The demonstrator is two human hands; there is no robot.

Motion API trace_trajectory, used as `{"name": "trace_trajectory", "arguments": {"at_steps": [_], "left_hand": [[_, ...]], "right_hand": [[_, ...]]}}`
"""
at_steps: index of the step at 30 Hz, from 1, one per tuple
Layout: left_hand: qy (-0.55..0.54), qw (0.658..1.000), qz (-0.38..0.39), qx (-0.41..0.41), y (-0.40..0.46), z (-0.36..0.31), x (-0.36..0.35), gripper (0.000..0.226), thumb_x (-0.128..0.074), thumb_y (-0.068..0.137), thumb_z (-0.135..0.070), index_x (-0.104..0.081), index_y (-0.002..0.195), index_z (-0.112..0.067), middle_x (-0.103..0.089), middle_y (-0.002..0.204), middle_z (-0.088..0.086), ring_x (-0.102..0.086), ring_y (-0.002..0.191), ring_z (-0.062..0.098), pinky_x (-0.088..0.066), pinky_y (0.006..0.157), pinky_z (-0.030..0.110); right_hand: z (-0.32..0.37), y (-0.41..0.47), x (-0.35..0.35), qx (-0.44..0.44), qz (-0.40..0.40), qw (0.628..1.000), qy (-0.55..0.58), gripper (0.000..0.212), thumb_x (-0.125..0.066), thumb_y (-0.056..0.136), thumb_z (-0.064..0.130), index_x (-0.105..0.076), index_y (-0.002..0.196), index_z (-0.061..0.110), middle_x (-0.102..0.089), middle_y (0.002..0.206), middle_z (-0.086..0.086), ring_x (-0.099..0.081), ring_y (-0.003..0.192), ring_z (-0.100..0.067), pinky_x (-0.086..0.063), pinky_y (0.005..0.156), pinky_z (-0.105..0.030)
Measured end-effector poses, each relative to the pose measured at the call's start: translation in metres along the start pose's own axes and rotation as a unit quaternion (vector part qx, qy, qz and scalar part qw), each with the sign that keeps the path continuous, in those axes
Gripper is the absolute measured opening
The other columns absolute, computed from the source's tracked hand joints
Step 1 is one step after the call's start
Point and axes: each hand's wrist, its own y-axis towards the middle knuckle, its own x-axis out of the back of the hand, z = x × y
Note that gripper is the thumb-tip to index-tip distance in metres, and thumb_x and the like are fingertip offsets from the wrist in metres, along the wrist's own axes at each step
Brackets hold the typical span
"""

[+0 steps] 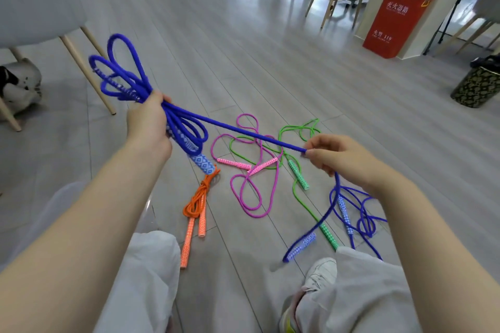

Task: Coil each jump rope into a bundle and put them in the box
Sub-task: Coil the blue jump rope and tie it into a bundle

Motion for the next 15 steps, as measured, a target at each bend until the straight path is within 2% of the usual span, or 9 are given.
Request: {"name": "trace_trajectory", "arguments": {"at_steps": [2, 4, 9, 12, 15], "left_hand": [[0.067, 0.996, 0.007, -0.054, -0.004, 0.002, -0.002, 0.019, -0.048, 0.092, -0.013, -0.048, 0.074, -0.017, -0.054, 0.063, -0.003, -0.054, 0.054, 0.010, -0.042, 0.052, 0.023], [0.136, 0.986, 0.067, -0.074, -0.011, 0.009, -0.008, 0.015, -0.048, 0.093, -0.013, -0.051, 0.078, -0.014, -0.055, 0.066, 0.001, -0.055, 0.055, 0.010, -0.044, 0.054, 0.023], [0.280, 0.930, 0.235, -0.023, -0.039, 0.025, -0.020, 0.027, -0.051, 0.094, -0.015, -0.057, 0.067, -0.016, -0.058, 0.066, 0.002, -0.055, 0.074, 0.023, -0.045, 0.074, 0.035], [0.272, 0.900, 0.341, 0.030, -0.063, 0.030, -0.025, 0.020, -0.054, 0.094, -0.014, -0.060, 0.075, -0.013, -0.060, 0.071, 0.005, -0.055, 0.073, 0.022, -0.047, 0.069, 0.032], [0.268, 0.870, 0.408, 0.077, -0.079, 0.035, -0.028, 0.012, -0.057, 0.093, -0.018, -0.068, 0.093, -0.014, -0.071, 0.083, 0.005, -0.064, 0.075, 0.015, -0.053, 0.069, 0.025]], "right_hand": [[0.001, 0.000, 0.002, 0.000, -0.034, 0.999, 0.010, 0.011, -0.056, 0.092, 0.010, -0.065, 0.090, 0.014, -0.056, 0.067, 0.002, -0.046, 0.057, -0.007, -0.037, 0.059, -0.025], [0.005, 0.000, -0.002, 0.016, -0.057, 0.997, 0.038, 0.011, -0.057, 0.093, 0.009, -0.065, 0.090, 0.015, -0.058, 0.071, 0.002, -0.048, 0.058, -0.004, -0.037, 0.059, -0.021], [0.017, 0.003, -0.025, 0.086, -0.065, 0.991, 0.082, 0.011, -0.058, 0.094, 0.008, -0.068, 0.096, 0.012, -0.059, 0.070, 0.003, -0.050, 0.057, 0.000, -0.040, 0.056, -0.013], [0.018, 0.008, -0.043, 0.132, -0.076, 0.987, 0.048, 0.010, -0.063, 0.092, 0.013, -0.070, 0.094, 0.020, -0.066, 0.082, -0.006, -0.057, 0.070, -0.010, -0.048, 0.066, -0.027], [0.019, 0.011, -0.055, 0.188, -0.104, 0.977, 0.003, 0.011, -0.066, 0.090, 0.014, -0.071, 0.094, 0.023, -0.068, 0.092, 0.000, -0.062, 0.082, -0.016, -0.051, 0.075, -0.033]]}}
